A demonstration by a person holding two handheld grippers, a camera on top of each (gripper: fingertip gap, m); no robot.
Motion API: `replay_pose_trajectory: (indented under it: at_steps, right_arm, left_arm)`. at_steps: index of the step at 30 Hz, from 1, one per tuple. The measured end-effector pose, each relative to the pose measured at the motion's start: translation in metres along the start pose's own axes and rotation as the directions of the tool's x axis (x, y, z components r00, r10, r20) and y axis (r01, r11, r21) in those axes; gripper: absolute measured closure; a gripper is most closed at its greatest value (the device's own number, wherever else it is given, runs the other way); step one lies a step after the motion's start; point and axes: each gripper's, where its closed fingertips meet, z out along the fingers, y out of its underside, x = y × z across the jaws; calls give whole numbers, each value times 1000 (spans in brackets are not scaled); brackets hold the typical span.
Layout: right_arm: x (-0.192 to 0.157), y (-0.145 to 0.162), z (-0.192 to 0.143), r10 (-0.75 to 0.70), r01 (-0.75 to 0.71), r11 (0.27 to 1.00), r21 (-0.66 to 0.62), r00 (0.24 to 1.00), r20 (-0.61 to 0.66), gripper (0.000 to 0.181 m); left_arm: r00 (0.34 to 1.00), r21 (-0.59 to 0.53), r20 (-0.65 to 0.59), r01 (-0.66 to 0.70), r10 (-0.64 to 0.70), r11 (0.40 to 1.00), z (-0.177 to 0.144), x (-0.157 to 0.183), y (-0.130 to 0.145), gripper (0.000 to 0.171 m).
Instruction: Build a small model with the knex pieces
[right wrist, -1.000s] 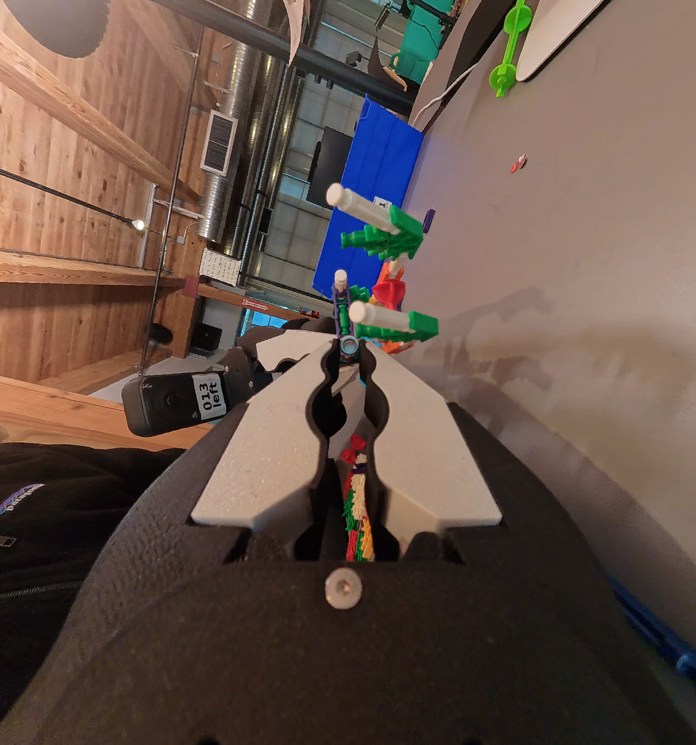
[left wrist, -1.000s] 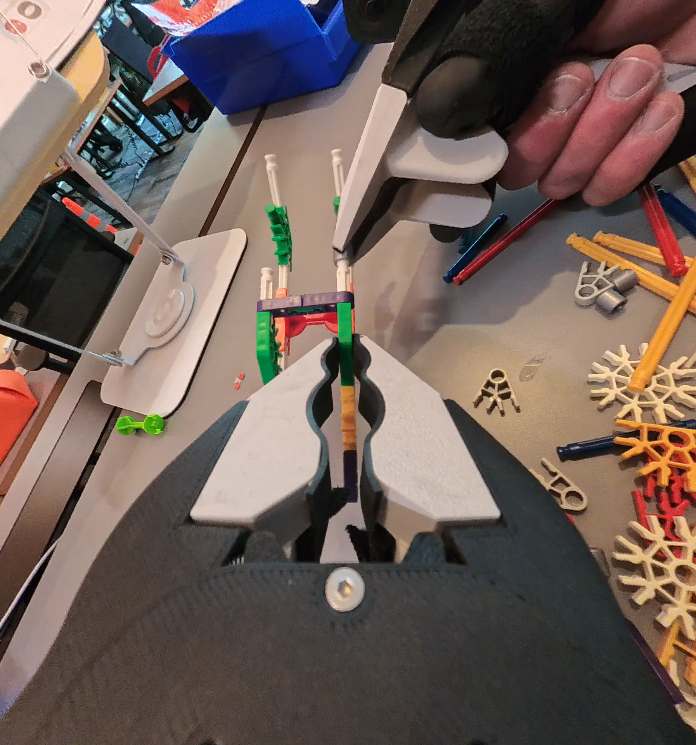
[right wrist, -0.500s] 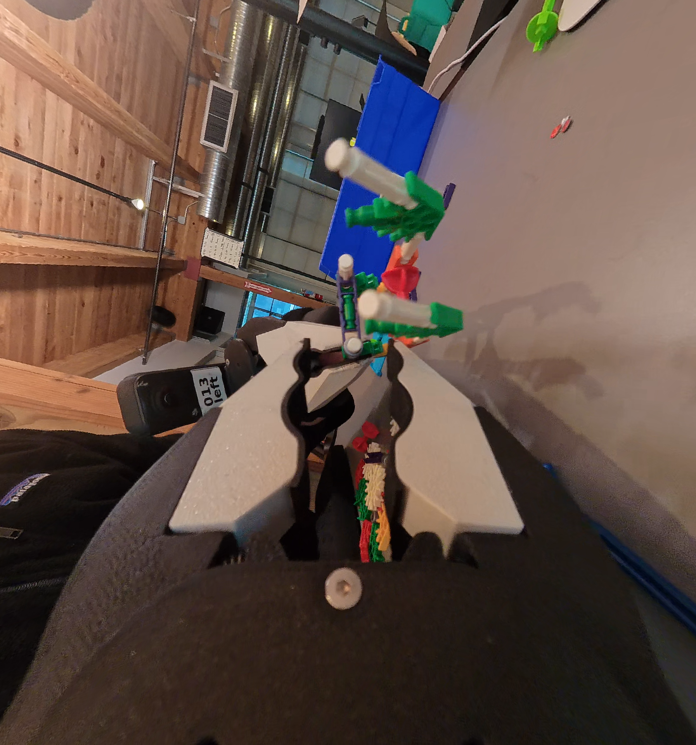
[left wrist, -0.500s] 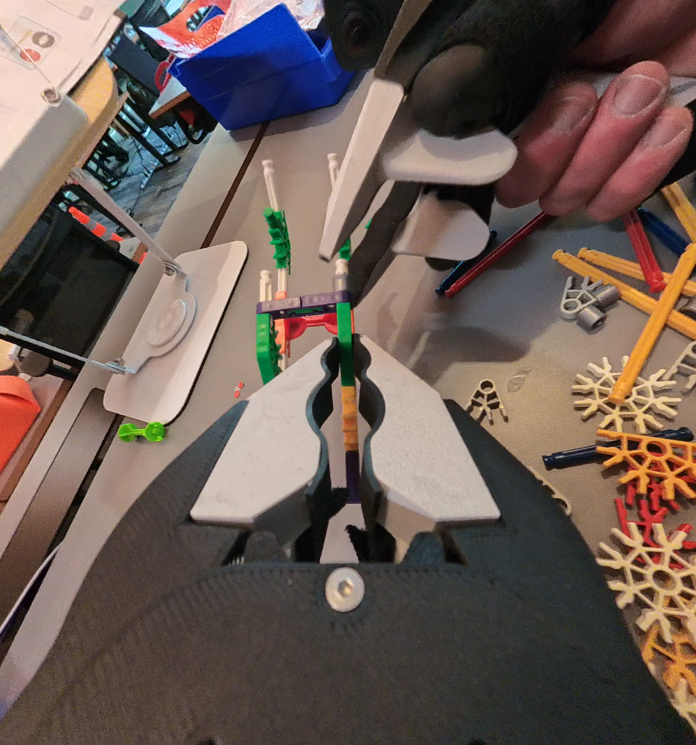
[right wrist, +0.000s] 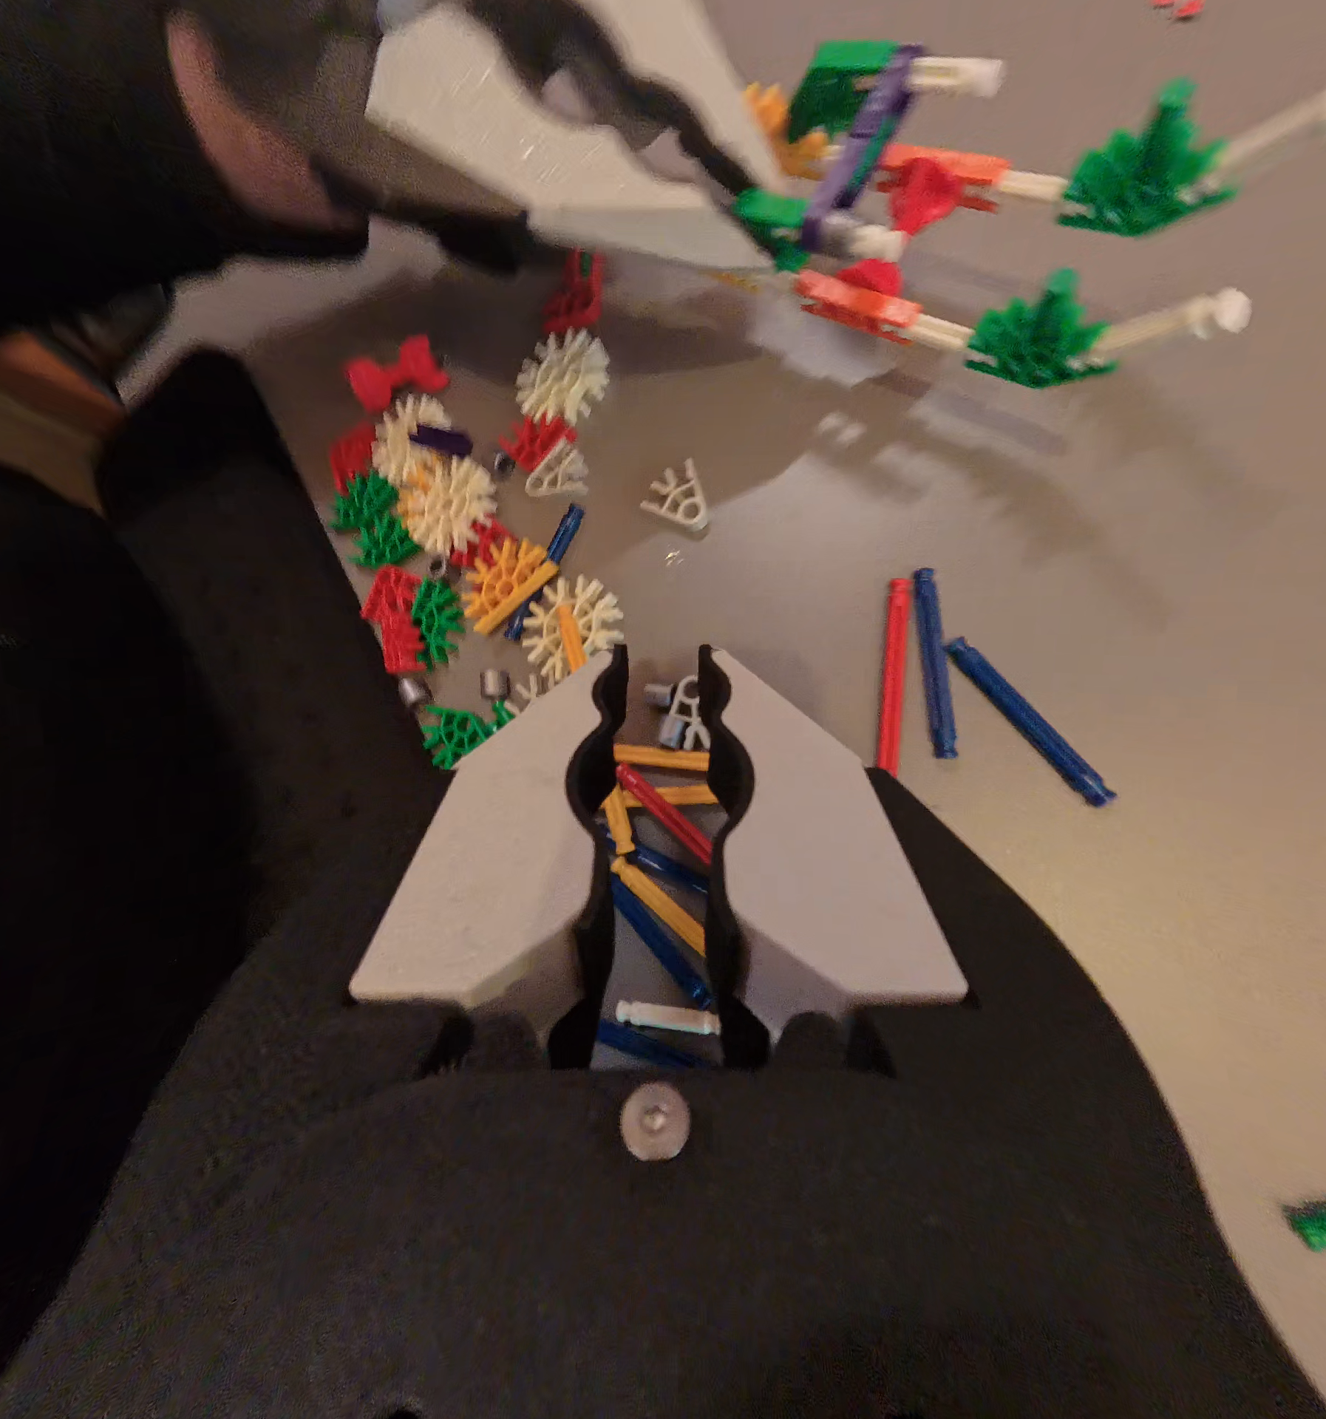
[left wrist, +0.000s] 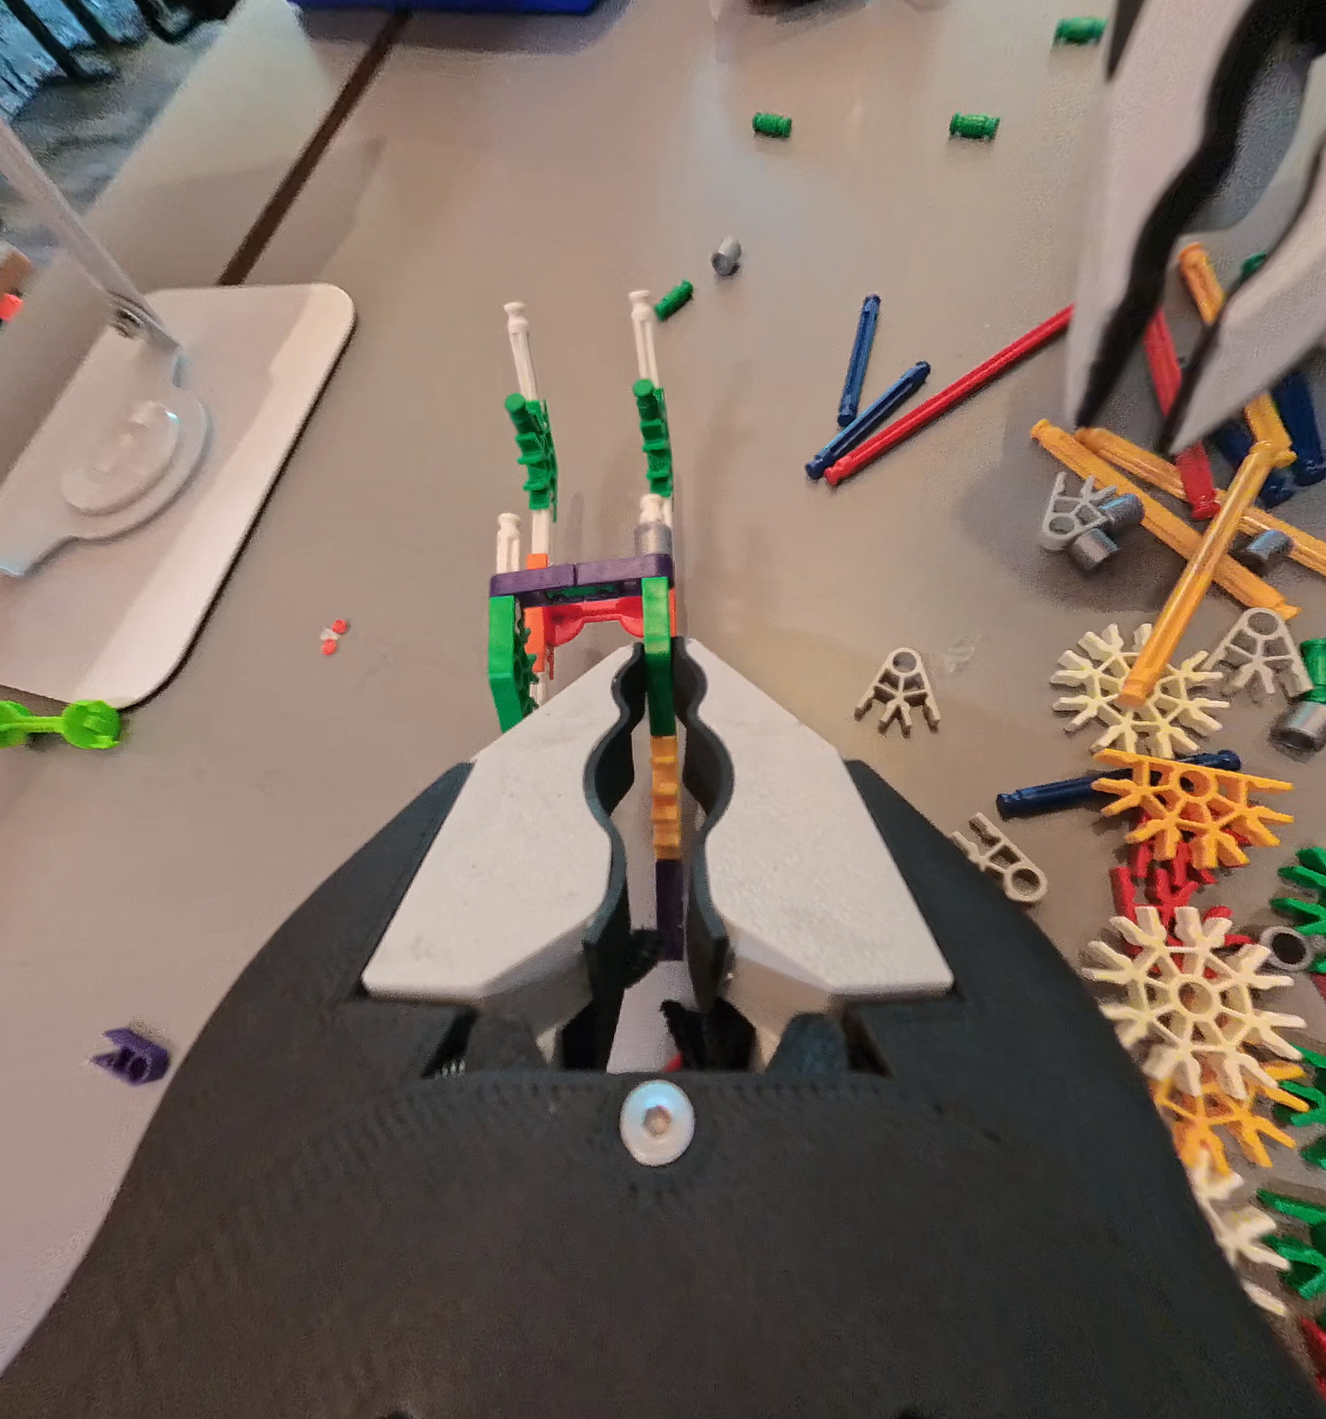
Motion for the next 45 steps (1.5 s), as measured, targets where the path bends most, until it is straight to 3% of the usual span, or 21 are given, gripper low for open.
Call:
replay_pose_trajectory:
  at_steps: [6, 11, 14, 18, 23, 26, 32, 36, 39, 41, 45]
  right_arm:
    - [-4, 27, 24, -246, 228, 960, -163, 964, -98, 171]
    - [-3, 27, 30, -301, 279, 945, -171, 946, -122, 181]
    - [-3, 27, 31, -287, 267, 950, -163, 951, -115, 181]
    - [-3, 17, 29, -204, 190, 975, -111, 970, -130, 163]
    - [-4, 19, 37, -62, 49, 996, -71, 980, -188, 164]
    - [-8, 20, 42, -80, 63, 994, -85, 974, -213, 173]
    - [-6, 20, 39, -94, 80, 994, -80, 975, -200, 175]
    - [-15, -7, 23, 118, -111, 984, 141, 992, -39, 174]
    - [-23, -37, 1, 279, -330, 897, 296, 939, 201, 175]
    - [-26, -48, -9, 322, -416, 850, 323, 896, 306, 175]
    - [-29, -54, -14, 334, -437, 845, 309, 882, 334, 175]
  left_arm:
    - [998, -47, -50, 36, -38, 998, 7, 3, 10, 168]
    - [995, -51, -59, 73, -76, 996, 5, 3, 13, 160]
    - [995, -55, -48, 87, -89, 995, 0, 4, 15, 152]
    - [994, -60, -18, 109, -110, 992, -12, 4, 19, 145]
    - [992, -51, 21, 124, -123, 991, -21, 2, 21, 143]
    - [992, -53, 29, 124, -122, 991, -23, 3, 22, 143]
    - [993, -35, 40, 112, -110, 993, -26, 5, 16, 144]
    - [999, 39, 22, 43, -44, 998, -39, 26, -11, 145]
    - [990, 78, 16, -143, 143, 987, -43, 56, -37, 142]
    - [973, 97, 26, -231, 229, 968, -42, 71, -52, 143]
    - [947, 97, 34, -322, 320, 942, -36, 83, -65, 149]
